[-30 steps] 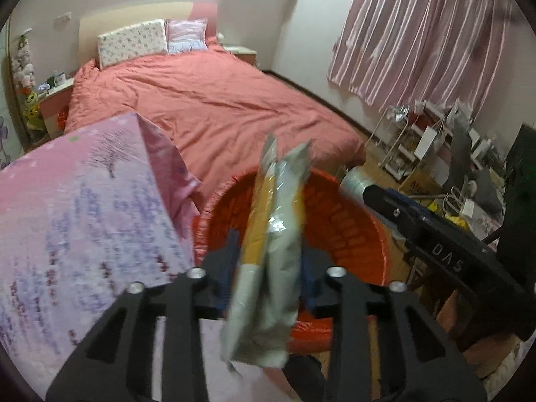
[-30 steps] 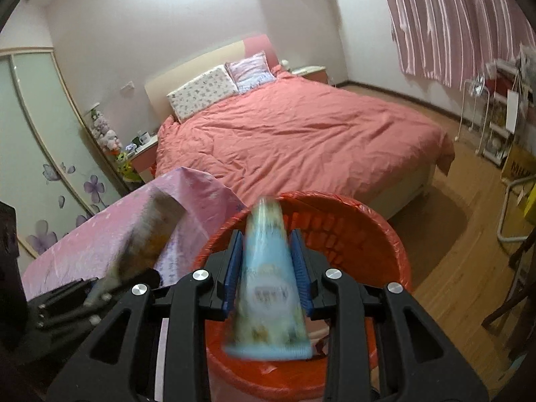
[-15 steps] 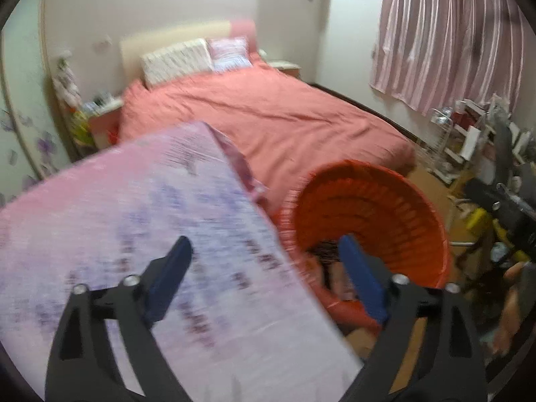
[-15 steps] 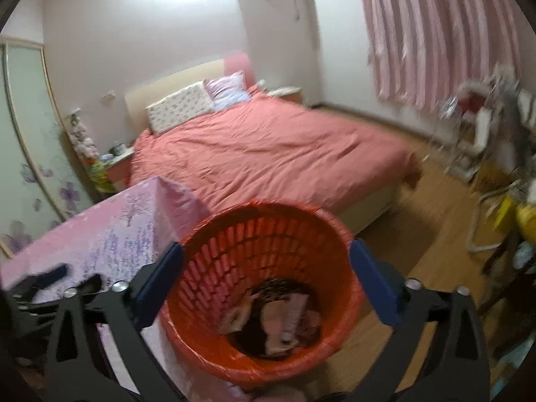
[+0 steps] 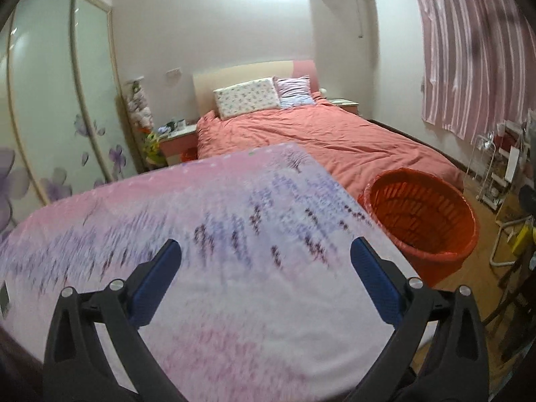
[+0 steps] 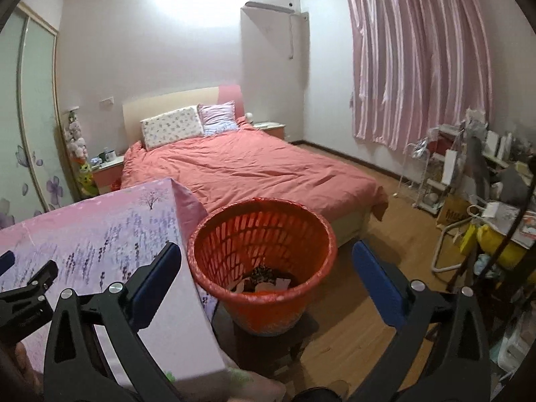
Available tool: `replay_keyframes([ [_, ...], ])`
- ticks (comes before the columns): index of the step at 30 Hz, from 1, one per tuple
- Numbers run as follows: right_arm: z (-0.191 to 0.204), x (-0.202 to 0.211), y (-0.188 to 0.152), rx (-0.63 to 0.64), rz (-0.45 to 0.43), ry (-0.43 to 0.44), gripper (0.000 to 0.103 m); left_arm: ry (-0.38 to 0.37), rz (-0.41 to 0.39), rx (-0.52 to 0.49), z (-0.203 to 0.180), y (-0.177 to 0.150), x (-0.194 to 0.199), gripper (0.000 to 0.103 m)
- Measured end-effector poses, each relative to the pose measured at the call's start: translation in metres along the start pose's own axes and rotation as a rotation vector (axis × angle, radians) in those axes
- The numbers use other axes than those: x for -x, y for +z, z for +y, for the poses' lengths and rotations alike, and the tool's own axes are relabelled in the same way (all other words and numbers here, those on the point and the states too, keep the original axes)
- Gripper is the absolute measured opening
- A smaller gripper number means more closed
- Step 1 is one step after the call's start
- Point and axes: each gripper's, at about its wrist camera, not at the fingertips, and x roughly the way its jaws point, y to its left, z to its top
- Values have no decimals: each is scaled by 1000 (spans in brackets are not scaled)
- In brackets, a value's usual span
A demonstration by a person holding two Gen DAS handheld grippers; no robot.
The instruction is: Collect trash
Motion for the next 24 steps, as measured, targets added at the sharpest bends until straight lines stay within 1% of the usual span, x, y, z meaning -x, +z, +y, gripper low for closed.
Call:
replay_keyframes([
  [2, 6, 10, -7, 1, -31, -30, 101, 13, 5, 39, 11, -7, 8, 99],
  [5, 16, 24, -15, 8, -66, -80, 101, 31, -11, 80, 21, -18, 23, 99],
  [6, 18, 28, -17, 8, -77, -90, 101, 49, -25, 92, 26, -23, 29, 99],
  [8, 22, 34, -21, 4, -80, -79, 101, 80, -47, 104, 34, -30, 39, 99],
  [11, 29, 39, -27, 1, -37, -31, 101, 113, -57, 123, 44, -39, 48, 99],
  [14, 31, 40, -32, -6, 12, -3, 101, 124, -47, 147, 55, -48, 52, 99],
  [18, 38, 33, -36, 19, 71, -23, 101, 126, -39, 157, 64, -55, 55, 99],
  [24, 43, 35, -40, 23, 102, -53, 101, 124, -22, 140, 62, -62, 57, 99],
])
